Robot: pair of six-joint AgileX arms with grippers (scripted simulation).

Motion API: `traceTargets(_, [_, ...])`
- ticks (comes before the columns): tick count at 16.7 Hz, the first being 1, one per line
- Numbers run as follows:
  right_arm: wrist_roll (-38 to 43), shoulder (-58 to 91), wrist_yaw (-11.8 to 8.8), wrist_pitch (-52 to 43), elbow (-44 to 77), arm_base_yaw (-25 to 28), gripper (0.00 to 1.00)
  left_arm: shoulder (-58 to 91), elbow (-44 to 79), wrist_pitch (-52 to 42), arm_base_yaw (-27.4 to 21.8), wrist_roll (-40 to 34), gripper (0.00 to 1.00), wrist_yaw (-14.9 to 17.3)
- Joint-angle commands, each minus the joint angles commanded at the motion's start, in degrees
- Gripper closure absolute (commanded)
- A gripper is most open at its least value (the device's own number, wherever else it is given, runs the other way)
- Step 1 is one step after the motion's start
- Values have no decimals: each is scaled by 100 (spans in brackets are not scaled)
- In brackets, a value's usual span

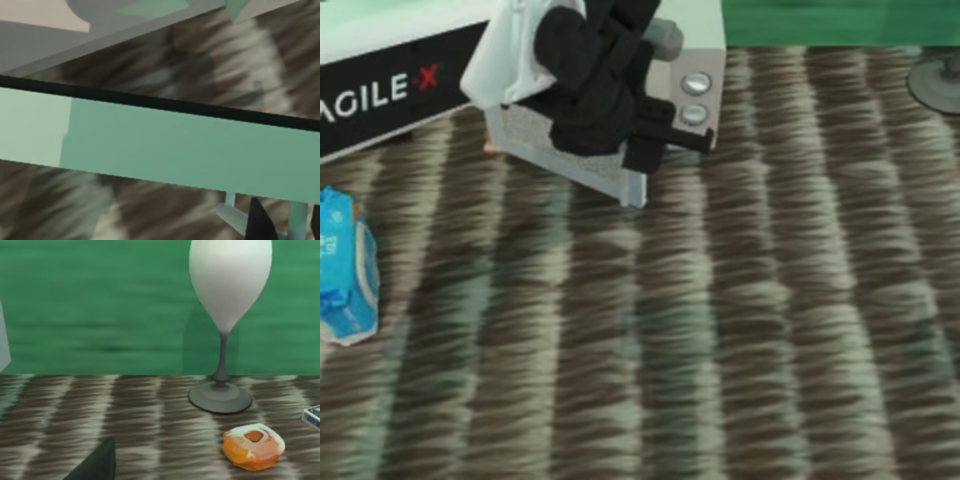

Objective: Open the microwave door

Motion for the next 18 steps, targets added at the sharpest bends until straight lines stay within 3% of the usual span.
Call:
traceTargets(8, [0,0,0,0,0,0,0,0,0,0,0,0,100,0])
traceTargets(18, [0,0,0,0,0,0,0,-438,-592,202,178,685,100,394])
